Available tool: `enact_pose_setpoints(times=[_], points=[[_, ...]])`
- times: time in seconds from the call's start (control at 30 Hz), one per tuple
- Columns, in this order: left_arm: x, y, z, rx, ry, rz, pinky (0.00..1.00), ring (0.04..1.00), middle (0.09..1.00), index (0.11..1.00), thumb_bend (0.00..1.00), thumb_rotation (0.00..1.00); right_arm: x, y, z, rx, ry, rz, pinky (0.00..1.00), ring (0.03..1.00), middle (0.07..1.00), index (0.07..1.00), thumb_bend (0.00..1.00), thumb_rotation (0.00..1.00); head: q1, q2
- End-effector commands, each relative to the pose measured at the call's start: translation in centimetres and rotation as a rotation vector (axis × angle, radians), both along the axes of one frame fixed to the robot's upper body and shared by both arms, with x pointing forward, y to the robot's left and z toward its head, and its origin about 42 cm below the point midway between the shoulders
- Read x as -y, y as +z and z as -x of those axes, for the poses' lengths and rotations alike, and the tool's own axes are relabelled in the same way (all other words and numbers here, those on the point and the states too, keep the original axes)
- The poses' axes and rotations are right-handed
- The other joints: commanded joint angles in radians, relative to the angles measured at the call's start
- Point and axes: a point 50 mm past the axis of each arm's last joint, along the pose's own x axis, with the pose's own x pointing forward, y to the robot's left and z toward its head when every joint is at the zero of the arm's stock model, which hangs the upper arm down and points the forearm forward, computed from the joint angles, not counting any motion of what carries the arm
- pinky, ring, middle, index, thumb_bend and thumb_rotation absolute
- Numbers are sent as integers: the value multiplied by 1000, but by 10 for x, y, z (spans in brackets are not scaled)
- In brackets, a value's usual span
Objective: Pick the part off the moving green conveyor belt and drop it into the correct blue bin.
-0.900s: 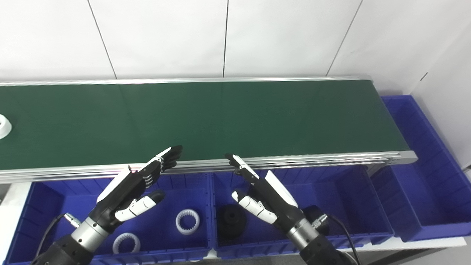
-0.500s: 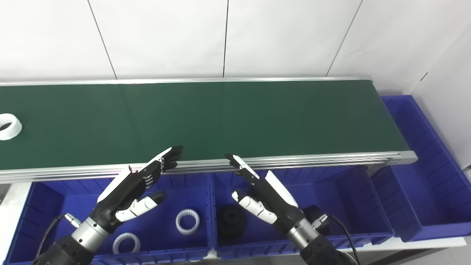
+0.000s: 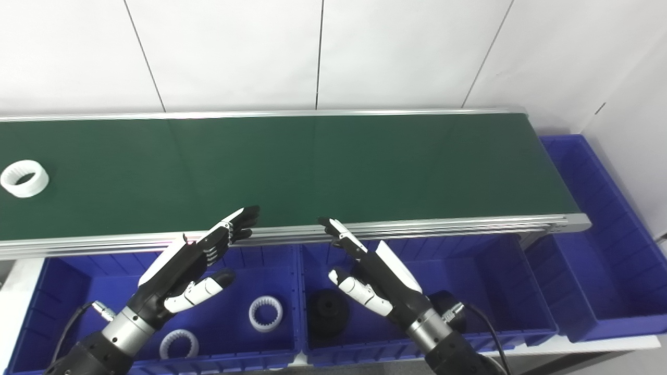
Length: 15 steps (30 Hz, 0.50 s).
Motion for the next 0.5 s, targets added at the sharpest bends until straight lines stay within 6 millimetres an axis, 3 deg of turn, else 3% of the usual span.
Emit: enact_pose_setpoints(times=[0.0,0.37,0.4,0.43,0.47], points=[[0,14,-6,67,-1,-3,927,965,971,948,441,778,-3,15,-4,77,27,-38,907,965,996,972,485,1000,1,2],[2,12,-4,60,-6,1,937,971,975,950,444,783,0,14,-1,72,26,-33,911,968,999,978,493,1000,33,-7],[4,9,-3,63,-7,1,937,971,975,950,443,781,2,12,0,70,25,-33,911,968,999,978,493,1000,89,-55],[5,7,-2,66,-7,0,933,968,974,950,435,779,3,10,1,68,24,-33,911,967,998,978,494,1000,89,-55],[7,0,0,67,-11,4,927,963,973,951,438,778,6,6,4,65,27,-33,913,968,998,979,492,1000,142,-122]])
